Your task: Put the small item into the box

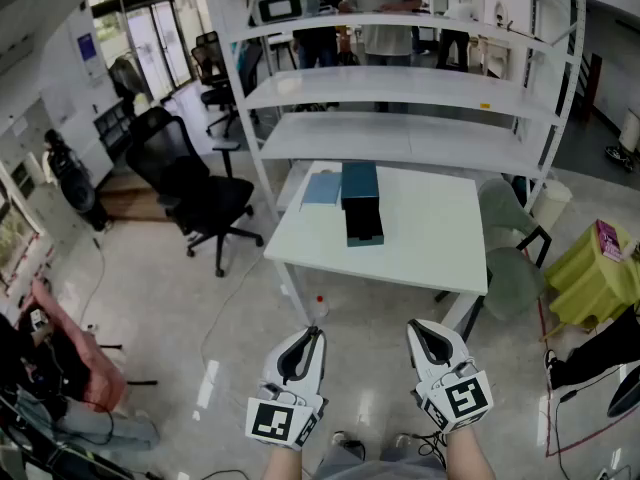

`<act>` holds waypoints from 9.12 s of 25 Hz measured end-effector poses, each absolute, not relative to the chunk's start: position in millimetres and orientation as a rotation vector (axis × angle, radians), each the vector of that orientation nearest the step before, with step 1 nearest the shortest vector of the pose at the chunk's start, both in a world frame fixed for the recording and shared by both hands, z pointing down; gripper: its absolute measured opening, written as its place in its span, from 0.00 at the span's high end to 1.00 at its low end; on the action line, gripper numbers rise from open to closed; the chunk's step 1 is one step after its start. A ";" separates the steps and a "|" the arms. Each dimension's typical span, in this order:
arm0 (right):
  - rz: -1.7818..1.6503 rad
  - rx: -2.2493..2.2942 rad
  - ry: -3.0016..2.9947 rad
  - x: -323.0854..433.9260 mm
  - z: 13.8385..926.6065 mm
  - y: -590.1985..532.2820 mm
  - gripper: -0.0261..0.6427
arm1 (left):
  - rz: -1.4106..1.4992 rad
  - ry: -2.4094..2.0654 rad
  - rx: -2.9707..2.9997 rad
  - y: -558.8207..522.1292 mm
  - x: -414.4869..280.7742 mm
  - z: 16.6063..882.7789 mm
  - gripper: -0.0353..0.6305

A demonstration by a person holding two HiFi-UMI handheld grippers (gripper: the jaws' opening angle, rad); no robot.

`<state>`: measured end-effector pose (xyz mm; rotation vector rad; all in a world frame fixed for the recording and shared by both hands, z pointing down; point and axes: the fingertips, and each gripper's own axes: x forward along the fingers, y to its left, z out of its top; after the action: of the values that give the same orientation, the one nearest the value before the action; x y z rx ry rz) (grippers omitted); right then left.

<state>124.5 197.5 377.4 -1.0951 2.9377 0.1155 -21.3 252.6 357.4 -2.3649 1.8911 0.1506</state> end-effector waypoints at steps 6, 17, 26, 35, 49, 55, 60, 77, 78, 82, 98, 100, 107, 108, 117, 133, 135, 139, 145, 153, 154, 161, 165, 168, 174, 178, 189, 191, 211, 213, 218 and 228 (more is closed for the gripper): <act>0.106 -1.093 2.929 121.3 381.3 195.8 0.96 | 0.149 1.888 -2.360 250.6 -24.7 358.5 0.86; 0.104 -1.109 2.931 111.3 378.7 191.5 0.96 | 0.160 1.883 -2.365 245.9 -34.6 353.7 0.86; 0.070 -1.135 2.886 92.4 374.9 178.0 0.96 | 0.169 1.830 -2.393 229.6 -55.8 351.2 0.86; 0.057 -1.229 2.830 69.7 380.4 168.9 0.96 | 0.152 1.758 -2.447 214.2 -85.3 357.1 0.86; 0.054 -1.258 2.839 55.4 383.7 102.1 0.96 | 0.176 1.751 -2.467 149.6 -102.2 359.9 0.86; 0.069 -1.174 2.852 47.4 368.3 47.5 0.96 | 0.169 1.781 -2.420 104.9 -103.7 347.0 0.86; 0.077 -1.100 2.873 43.2 360.6 1.5 0.96 | 0.185 1.810 -2.386 64.0 -100.6 338.5 0.86; 0.044 -0.948 2.924 47.1 367.6 -93.0 0.96 | 0.205 1.912 -2.332 -22.1 -84.7 340.4 0.86; 0.042 -0.948 2.925 46.4 367.7 -96.2 0.96 | 0.200 1.914 -2.333 -25.6 -85.8 340.3 0.86; 0.037 -0.968 2.919 45.1 367.6 -108.3 0.96 | 0.175 1.897 -2.355 -41.5 -87.5 339.7 0.86; -0.004 -1.180 2.885 38.9 378.6 -155.5 0.96 | 0.120 1.704 -2.632 -127.4 -87.8 367.1 0.86; -0.014 -1.203 2.882 38.0 382.1 -159.1 0.96 | 0.105 1.688 -2.662 -136.1 -88.2 375.1 0.86; -0.052 -1.279 2.864 33.9 390.9 -170.7 0.96 | 0.063 1.661 -2.762 -160.9 -92.5 406.4 0.86; -0.058 -1.289 2.861 33.8 392.1 -172.5 0.96 | 0.060 1.656 -2.773 -164.6 -92.8 410.4 0.86; -0.102 -1.356 2.856 30.6 403.6 -183.5 0.96 | -0.015 1.617 -2.886 -198.2 -90.0 440.9 0.86; -0.155 -1.425 2.854 32.2 417.7 -197.1 0.96 | -0.360 1.596 -3.036 -250.5 -68.6 511.1 0.86; -0.161 -1.433 2.854 33.5 420.0 -198.5 0.96 | -0.403 1.606 -3.046 -254.9 -67.6 519.7 0.86; -0.177 -1.447 2.857 35.7 425.4 -200.8 0.96 | -0.491 1.620 -3.057 -262.6 -65.7 536.0 0.86; -0.196 -1.466 2.855 39.4 430.8 -204.9 0.96 | -0.618 1.633 -3.073 -270.6 -59.3 560.8 0.86; -0.215 -1.466 2.860 40.2 435.5 -207.4 0.96 | -0.778 1.655 -3.095 -277.1 -55.0 590.4 0.86; -0.218 -1.467 2.859 40.4 436.1 -207.7 0.96 | -0.797 1.656 -3.096 -277.8 -54.3 593.6 0.86; -0.229 -1.483 2.859 43.4 438.6 -212.7 0.96 | -0.921 1.688 -3.064 -286.0 -53.9 611.9 0.85; -0.237 -1.490 2.859 45.7 441.4 -214.5 0.96 | -0.981 1.709 -3.068 -288.4 -55.4 623.2 0.85; -0.243 -1.500 2.855 48.6 443.1 -216.0 0.96 | -1.022 1.713 -3.068 -289.5 -56.1 631.0 0.85; -0.255 -1.506 2.852 51.3 446.3 -218.4 0.96 | -1.122 1.720 -3.030 -294.5 -56.8 638.9 0.85; -0.255 -1.505 2.858 51.5 445.2 -219.0 0.96 | -1.220 1.716 -3.006 -294.5 -56.3 644.2 0.85; -0.253 -1.498 2.859 52.3 443.7 -218.7 0.96 | -1.495 1.618 -2.880 -294.1 -50.3 654.6 0.85; -0.254 -1.496 2.858 52.2 444.1 -218.4 0.96 | -1.551 1.592 -2.843 -293.6 -48.9 657.6 0.85; -0.242 -1.486 2.847 56.5 439.9 -215.9 0.96 | -1.657 1.557 -2.727 -292.0 -46.4 665.1 0.81; -0.238 -1.490 2.852 57.3 438.5 -214.5 0.96 | -1.617 1.566 -2.761 -290.8 -45.7 662.2 0.80; -0.243 -1.477 2.850 58.0 440.8 -213.7 0.96 | -1.496 1.597 -2.840 -289.2 -47.8 653.3 0.75; -0.240 -1.421 2.872 50.6 439.4 -208.3 0.96 | -1.216 1.741 -2.850 -280.3 -66.1 620.1 0.92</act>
<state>50.6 -208.3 439.4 -1.4210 2.8715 -0.2404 -66.1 -280.3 620.1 -2.8503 1.7409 -1.2163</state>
